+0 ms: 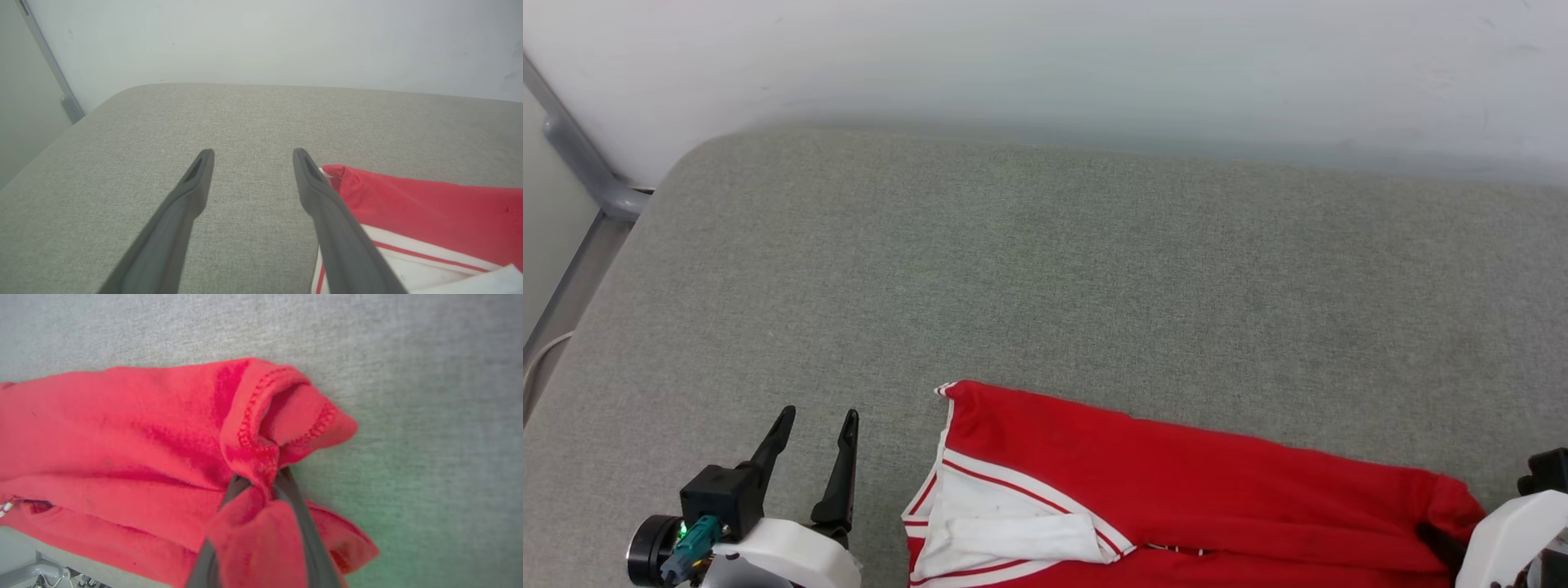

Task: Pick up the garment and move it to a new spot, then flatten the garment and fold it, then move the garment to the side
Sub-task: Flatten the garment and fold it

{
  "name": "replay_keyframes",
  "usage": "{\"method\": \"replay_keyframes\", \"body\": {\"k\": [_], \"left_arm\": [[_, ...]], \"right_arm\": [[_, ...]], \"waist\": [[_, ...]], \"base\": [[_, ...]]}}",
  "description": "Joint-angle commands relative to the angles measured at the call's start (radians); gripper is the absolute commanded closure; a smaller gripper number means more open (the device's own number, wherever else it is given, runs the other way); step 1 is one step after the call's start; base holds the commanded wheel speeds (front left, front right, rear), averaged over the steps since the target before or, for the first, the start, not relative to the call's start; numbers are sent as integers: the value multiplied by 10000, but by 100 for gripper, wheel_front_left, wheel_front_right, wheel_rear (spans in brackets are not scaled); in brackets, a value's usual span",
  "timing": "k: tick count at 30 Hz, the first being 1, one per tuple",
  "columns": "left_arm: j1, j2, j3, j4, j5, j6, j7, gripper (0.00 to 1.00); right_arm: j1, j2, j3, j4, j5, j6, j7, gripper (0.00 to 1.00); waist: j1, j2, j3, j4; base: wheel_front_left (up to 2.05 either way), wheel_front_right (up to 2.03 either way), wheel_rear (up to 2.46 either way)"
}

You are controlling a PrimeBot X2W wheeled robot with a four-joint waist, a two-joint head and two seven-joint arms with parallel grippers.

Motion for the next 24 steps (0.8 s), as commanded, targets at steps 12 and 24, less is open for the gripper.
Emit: {"method": "replay_keyframes", "body": {"k": [12, 24], "left_arm": [[208, -164, 63, 197, 167, -199, -68, 0], [519, -308, 102, 321, 115, -344, -61, 0]], "right_arm": [[-245, -1753, -1079, 985, -680, -25, -896, 100], [111, -1525, -957, 450, -195, -22, -622, 100]], "waist": [[0, -1, -231, -127], [0, -1, -1054, -187]], "base": [[0, 0, 0], [0, 0, 0]]}}
